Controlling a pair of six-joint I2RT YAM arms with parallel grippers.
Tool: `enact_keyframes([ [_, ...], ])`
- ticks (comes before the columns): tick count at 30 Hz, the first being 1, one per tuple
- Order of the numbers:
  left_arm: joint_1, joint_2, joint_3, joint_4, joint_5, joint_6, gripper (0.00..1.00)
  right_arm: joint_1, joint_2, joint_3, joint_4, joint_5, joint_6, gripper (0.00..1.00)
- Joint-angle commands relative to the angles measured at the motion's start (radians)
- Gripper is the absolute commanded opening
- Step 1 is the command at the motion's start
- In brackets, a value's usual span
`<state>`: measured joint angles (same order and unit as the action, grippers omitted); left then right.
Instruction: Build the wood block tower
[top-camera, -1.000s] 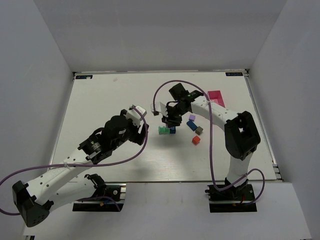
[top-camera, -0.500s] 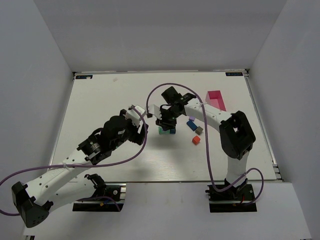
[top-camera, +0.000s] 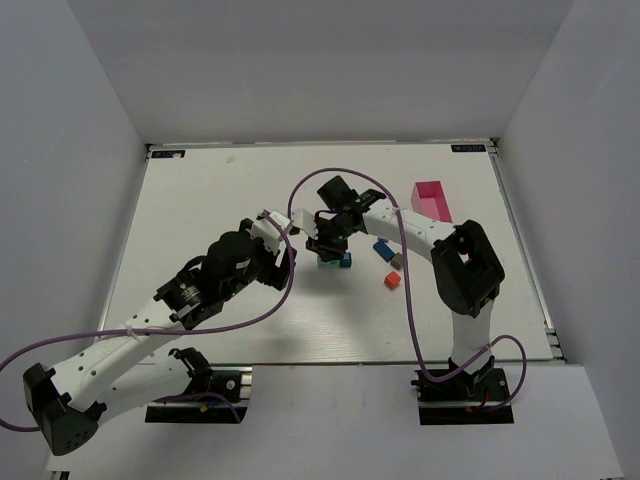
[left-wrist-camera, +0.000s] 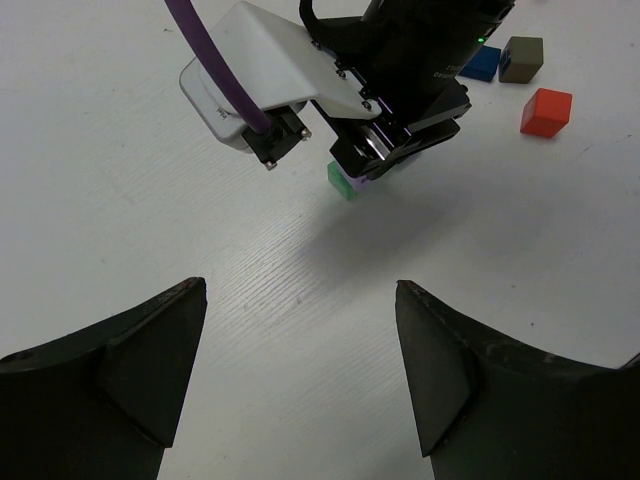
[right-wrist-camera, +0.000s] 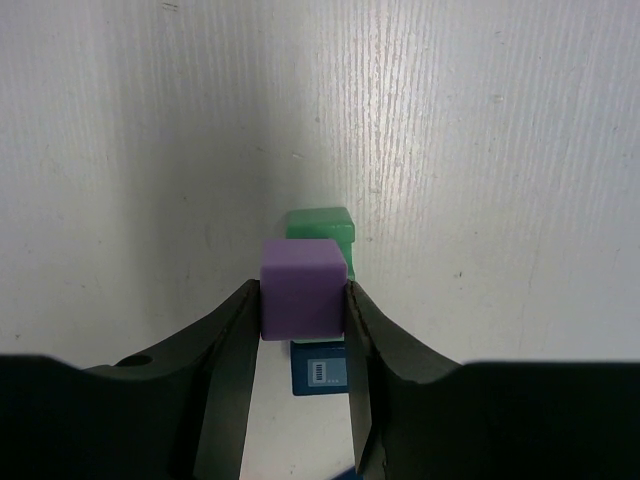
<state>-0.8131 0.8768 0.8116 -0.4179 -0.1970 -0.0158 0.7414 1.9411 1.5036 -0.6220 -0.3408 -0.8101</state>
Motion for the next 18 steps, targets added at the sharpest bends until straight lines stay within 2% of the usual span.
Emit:
enact_keyframes([
  [1,0.005,-0.021,-0.002,0.014,-0.009,0.004,0.86,0.007,-0.002,0.035,0.025,0.014,0.023,0.0],
  [18,0.005,-0.021,-0.011,0.014,-0.009,0.004,0.86,0.01,0.021,0.056,0.016,0.022,-0.008,0.02],
])
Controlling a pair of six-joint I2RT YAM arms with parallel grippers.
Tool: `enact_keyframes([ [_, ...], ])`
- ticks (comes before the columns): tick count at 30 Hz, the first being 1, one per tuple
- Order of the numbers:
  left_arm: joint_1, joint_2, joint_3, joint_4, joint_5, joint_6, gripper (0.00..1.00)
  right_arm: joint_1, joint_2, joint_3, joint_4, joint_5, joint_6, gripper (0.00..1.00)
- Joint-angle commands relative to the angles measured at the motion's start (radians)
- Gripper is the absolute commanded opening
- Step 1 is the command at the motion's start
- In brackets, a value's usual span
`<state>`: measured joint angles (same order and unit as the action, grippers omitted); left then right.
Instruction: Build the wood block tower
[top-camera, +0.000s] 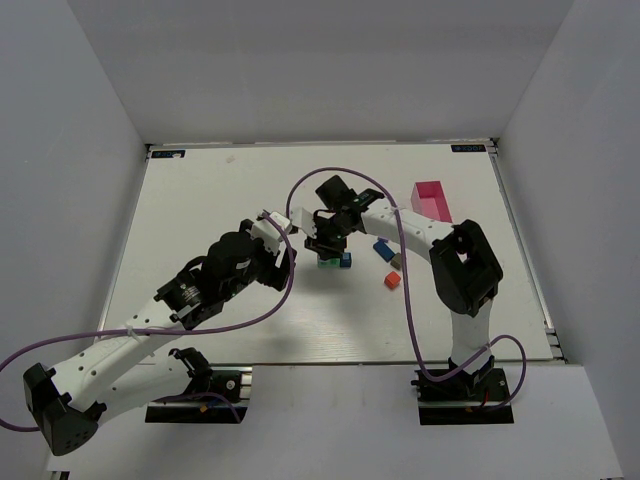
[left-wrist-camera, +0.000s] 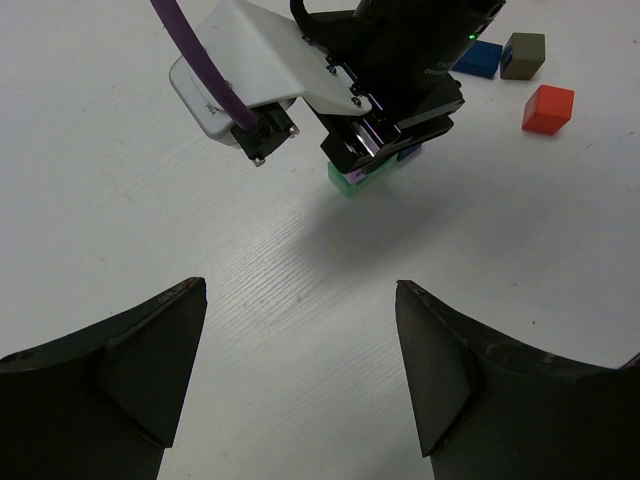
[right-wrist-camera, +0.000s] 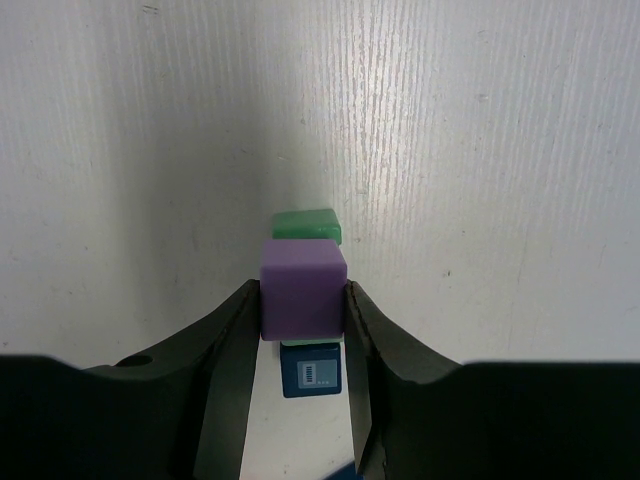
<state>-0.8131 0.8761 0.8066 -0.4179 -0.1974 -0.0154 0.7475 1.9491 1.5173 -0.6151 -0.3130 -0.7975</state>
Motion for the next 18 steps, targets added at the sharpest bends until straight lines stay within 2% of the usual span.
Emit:
enact_keyframes([
  [1,0.005,-0.02,-0.006,0.014,-0.008,0.003,0.86,0.004,0.013,0.044,0.009,-0.005,-0.02,0.02],
  [18,0.005,-0.02,-0.006,0.014,-0.008,0.012,0.86,0.001,0.036,0.067,-0.009,-0.011,-0.057,0.05],
])
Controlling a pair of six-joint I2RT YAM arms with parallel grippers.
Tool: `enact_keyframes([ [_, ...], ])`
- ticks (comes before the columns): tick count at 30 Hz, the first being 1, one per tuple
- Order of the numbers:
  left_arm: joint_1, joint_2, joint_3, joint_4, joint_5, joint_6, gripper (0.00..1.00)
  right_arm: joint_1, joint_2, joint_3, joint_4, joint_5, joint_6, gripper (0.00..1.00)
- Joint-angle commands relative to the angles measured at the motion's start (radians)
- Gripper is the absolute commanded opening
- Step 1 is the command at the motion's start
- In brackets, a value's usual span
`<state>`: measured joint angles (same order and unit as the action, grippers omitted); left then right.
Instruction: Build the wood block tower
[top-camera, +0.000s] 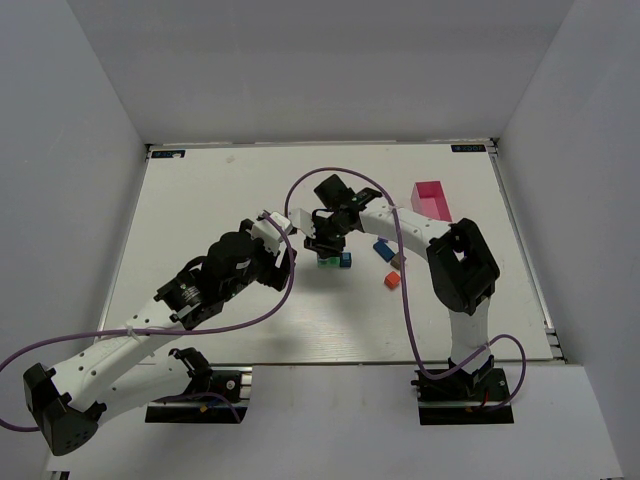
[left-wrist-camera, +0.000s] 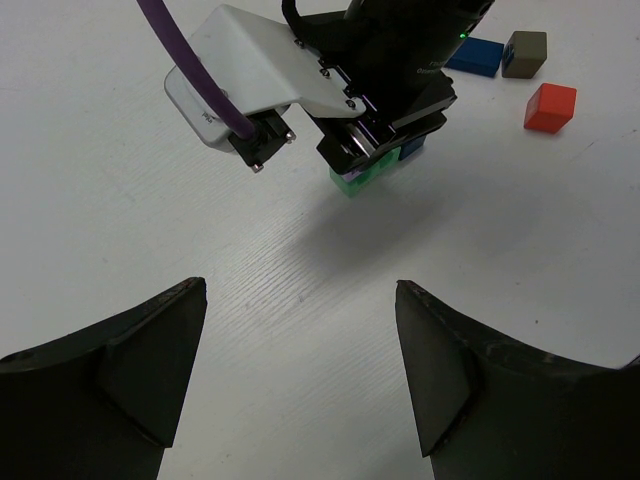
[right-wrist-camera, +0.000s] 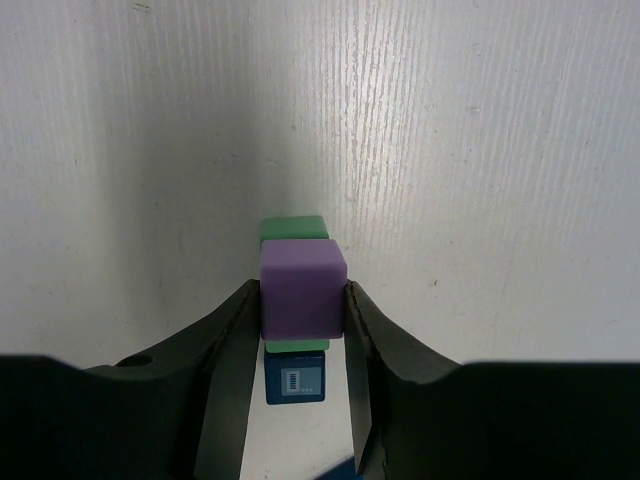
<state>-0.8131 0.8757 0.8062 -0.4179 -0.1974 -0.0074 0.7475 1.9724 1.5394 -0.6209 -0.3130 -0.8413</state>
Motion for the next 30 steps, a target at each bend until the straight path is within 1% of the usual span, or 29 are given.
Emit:
enact_keyframes([
  [1,0.005,-0.02,-0.006,0.014,-0.008,0.004,0.86,0.001,0.014,0.047,-0.003,-0.011,-0.016,0.05],
  [4,0.005,-0.02,-0.006,0.014,-0.008,0.004,0.86,-0.002,0.011,0.045,-0.007,-0.012,-0.019,0.06],
  [18,0.005,-0.02,-0.006,0.014,-0.008,0.004,0.86,-0.004,0.017,0.045,-0.011,-0.005,-0.033,0.06],
  [19,0.005,-0.02,-0.006,0.014,-0.008,0.004,0.86,-0.002,0.017,0.047,-0.013,-0.005,-0.032,0.08],
  [25,0.005,-0.02,-0.006,0.014,-0.008,0.004,0.86,-0.004,0.017,0.044,-0.013,-0.001,-0.031,0.08],
  [28,0.005,-0.02,-0.006,0.014,-0.008,0.004,0.86,-0.002,0.019,0.044,-0.016,0.0,-0.035,0.1],
  [30,0.005,-0.02,-0.006,0.014,-0.008,0.004,0.86,0.0,0.017,0.042,-0.013,-0.001,-0.033,0.1],
])
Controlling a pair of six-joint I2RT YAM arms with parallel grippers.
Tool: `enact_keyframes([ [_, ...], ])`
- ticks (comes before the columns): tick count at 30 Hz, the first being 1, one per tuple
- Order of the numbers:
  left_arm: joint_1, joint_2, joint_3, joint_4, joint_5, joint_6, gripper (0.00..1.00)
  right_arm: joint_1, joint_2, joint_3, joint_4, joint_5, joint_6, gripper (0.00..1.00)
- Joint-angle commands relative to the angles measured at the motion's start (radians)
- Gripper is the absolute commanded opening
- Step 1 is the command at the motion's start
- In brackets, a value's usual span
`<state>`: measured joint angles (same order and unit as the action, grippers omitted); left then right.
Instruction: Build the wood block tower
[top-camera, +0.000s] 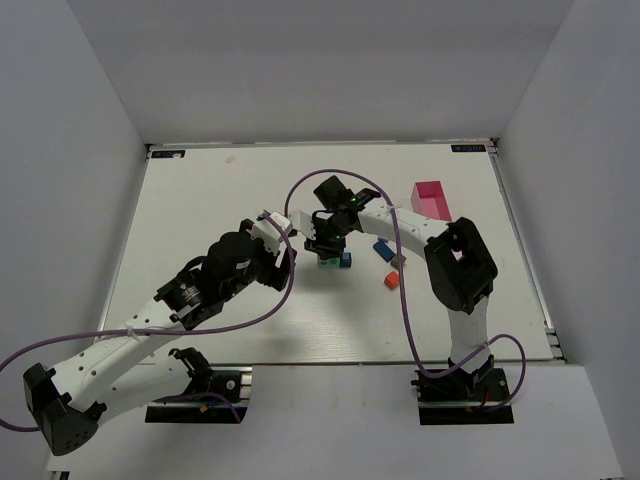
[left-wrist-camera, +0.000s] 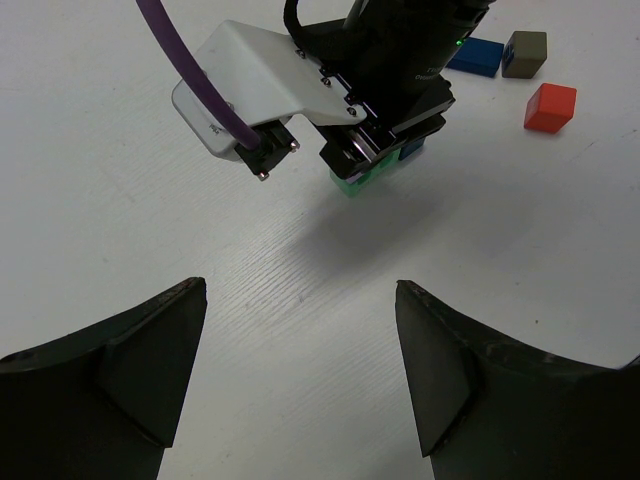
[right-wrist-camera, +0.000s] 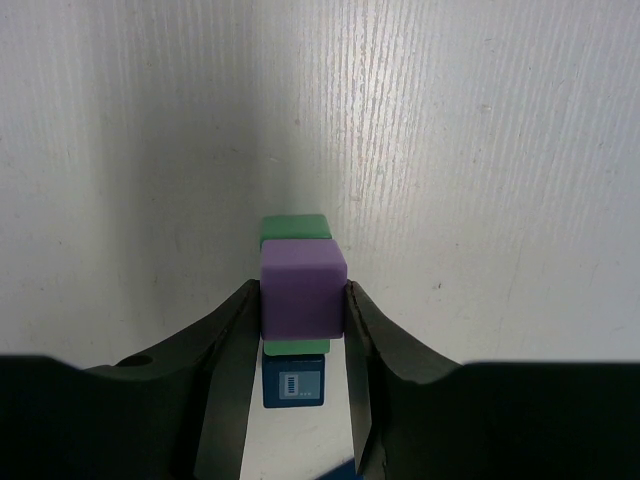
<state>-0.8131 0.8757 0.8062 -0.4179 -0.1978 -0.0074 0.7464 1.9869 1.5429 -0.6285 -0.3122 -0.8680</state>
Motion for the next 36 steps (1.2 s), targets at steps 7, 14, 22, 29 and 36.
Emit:
enact_keyframes([
  [7,0.005,-0.02,-0.006,0.014,-0.008,0.004,0.86,0.001,0.004,0.039,-0.008,-0.008,-0.009,0.12],
  [14,0.005,-0.02,-0.006,0.014,-0.008,0.004,0.86,-0.002,0.006,0.036,-0.013,-0.007,-0.014,0.13],
  [22,0.005,-0.02,-0.006,0.014,-0.008,0.004,0.86,0.001,0.009,0.034,-0.014,-0.008,-0.019,0.16],
  [29,0.005,-0.02,-0.006,0.014,-0.017,0.004,0.86,-0.001,0.012,0.034,-0.019,-0.01,-0.017,0.19],
  [36,0.005,-0.02,-0.006,0.014,-0.017,0.004,0.86,0.001,0.012,0.029,-0.017,-0.007,-0.016,0.25],
])
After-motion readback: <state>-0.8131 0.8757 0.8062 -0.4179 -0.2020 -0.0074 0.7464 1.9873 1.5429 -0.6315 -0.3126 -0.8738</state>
